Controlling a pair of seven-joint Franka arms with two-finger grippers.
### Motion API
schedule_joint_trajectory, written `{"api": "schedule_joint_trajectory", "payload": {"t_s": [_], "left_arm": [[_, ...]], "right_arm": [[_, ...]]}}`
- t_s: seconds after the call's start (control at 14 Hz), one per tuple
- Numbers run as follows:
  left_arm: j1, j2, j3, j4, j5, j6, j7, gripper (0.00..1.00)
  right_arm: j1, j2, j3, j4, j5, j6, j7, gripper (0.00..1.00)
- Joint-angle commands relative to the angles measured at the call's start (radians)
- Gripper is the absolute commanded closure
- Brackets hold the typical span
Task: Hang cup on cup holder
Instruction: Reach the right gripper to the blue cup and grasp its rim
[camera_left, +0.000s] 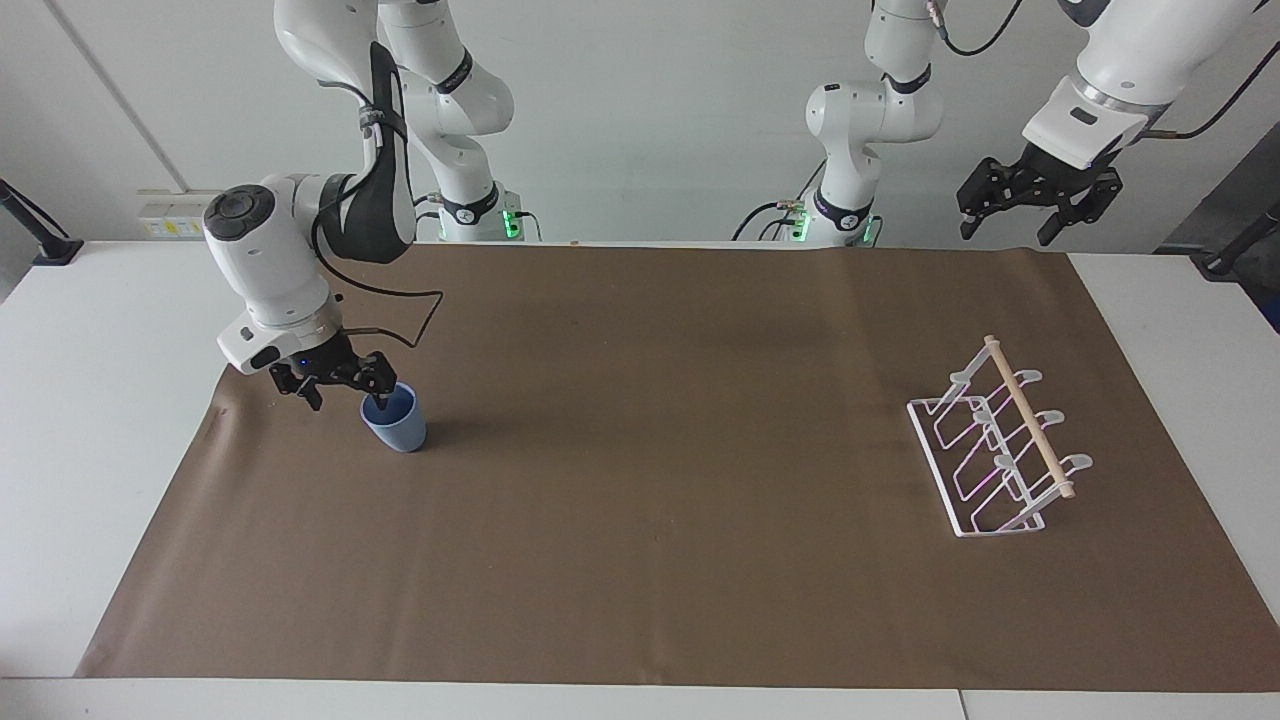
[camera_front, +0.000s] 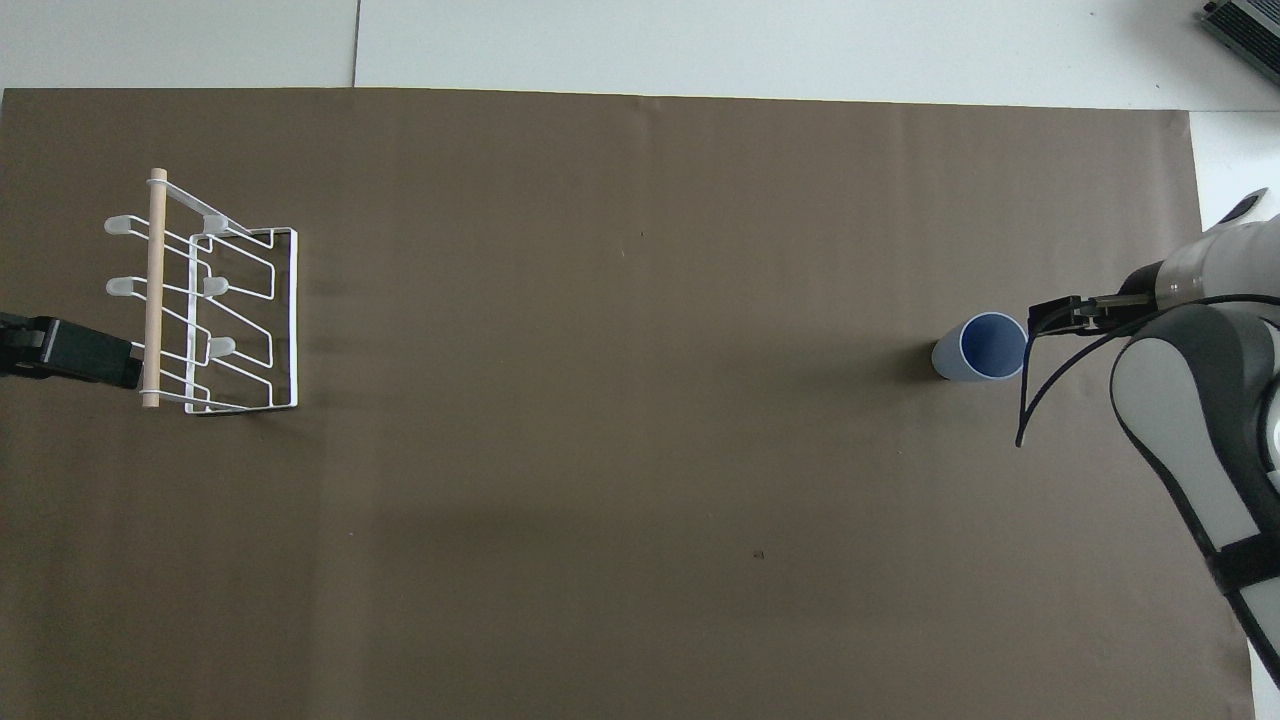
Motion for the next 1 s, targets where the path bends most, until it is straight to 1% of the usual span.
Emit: {"api": "schedule_joint_trajectory", "payload": {"t_s": [0.0, 0.36, 0.79, 0.86, 0.93], "left_arm": [[-0.006, -0.015, 0.006, -0.014, 0.012, -0.011, -0.011, 0.0], [-0.006, -0.015, 0.006, -0.014, 0.012, -0.011, -0.01, 0.0], [-0.006, -0.015, 0.006, -0.014, 0.012, -0.011, -0.01, 0.0], [-0.006, -0.015, 0.006, -0.014, 0.012, -0.011, -0.01, 0.0], [-0.006, -0.015, 0.006, -0.014, 0.012, -0.011, -0.01, 0.0]], "right_arm": [[-0.006, 0.002, 0.004, -0.038, 0.005, 0.06, -0.024, 0.0], [-0.007, 0.022, 0.004, -0.042, 0.008, 0.071, -0.026, 0.0], [-0.009, 0.025, 0.004, -0.059, 0.008, 0.092, -0.029, 0.0], [-0.009, 0.025, 0.004, -0.06, 0.008, 0.092, -0.034, 0.06], [-0.009, 0.025, 0.004, -0.06, 0.01, 0.092, -0.04, 0.19]]}}
